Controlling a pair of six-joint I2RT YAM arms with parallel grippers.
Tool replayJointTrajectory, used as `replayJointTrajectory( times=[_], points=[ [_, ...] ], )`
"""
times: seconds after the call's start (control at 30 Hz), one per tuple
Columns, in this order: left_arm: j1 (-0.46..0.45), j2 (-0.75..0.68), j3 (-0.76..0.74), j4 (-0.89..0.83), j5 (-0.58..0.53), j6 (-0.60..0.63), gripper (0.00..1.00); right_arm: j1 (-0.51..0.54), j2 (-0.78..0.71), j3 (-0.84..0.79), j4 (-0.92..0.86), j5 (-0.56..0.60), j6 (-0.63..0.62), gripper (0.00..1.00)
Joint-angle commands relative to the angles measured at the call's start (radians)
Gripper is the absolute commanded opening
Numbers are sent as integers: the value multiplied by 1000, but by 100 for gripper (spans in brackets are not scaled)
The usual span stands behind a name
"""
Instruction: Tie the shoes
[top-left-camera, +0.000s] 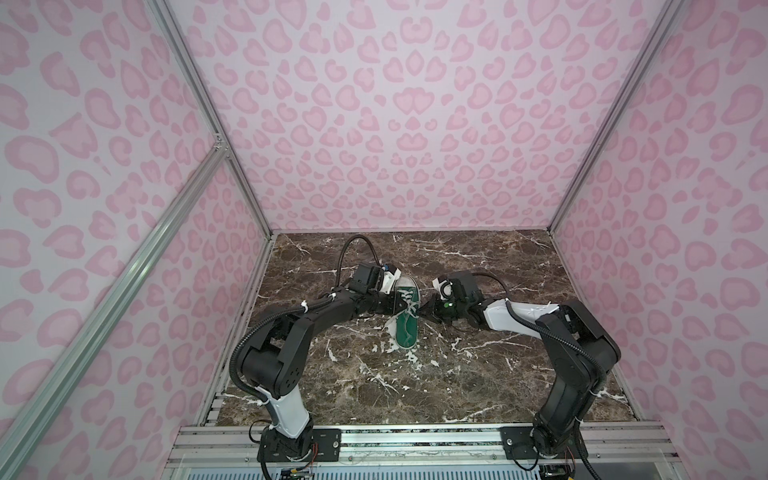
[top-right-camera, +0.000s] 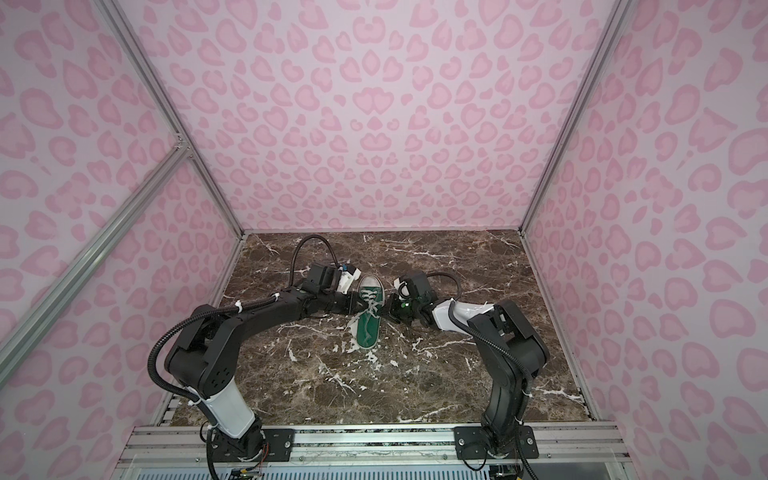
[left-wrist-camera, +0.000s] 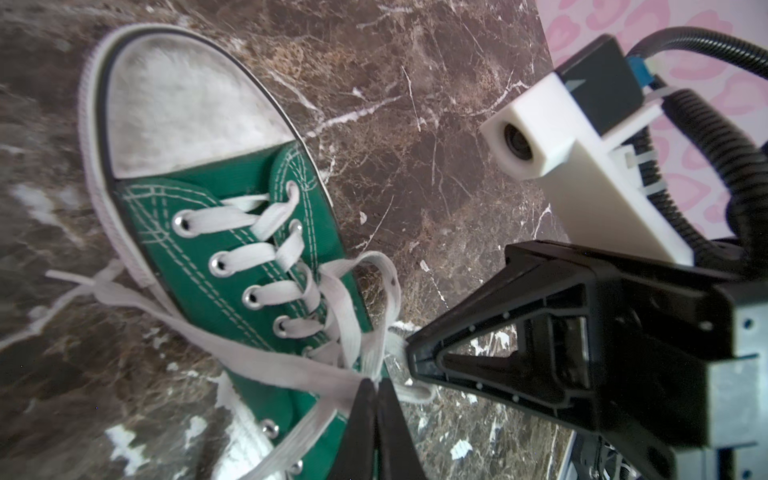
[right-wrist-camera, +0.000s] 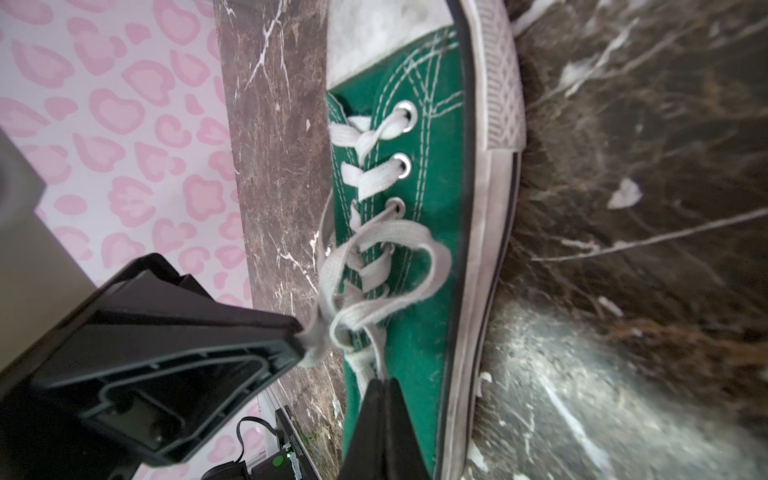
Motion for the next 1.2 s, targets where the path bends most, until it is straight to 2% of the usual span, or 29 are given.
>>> replayJointTrajectory(
  times=[0.0, 0.47, 0.97, 1.17],
  points=[
    [-10, 19, 19, 36, 1, -26, 7, 0, 1, -14, 67, -17, 32, 4],
    [-36, 68, 44, 68, 6, -63, 6, -5, -10, -30, 121, -26, 72, 4],
    [-49, 54, -7, 92, 18, -83, 5, -3, -3, -27, 147, -24, 95, 6],
    [-50, 61, -18, 126, 24, -106, 6, 12, 9, -8, 144, -39, 96, 12]
  ],
)
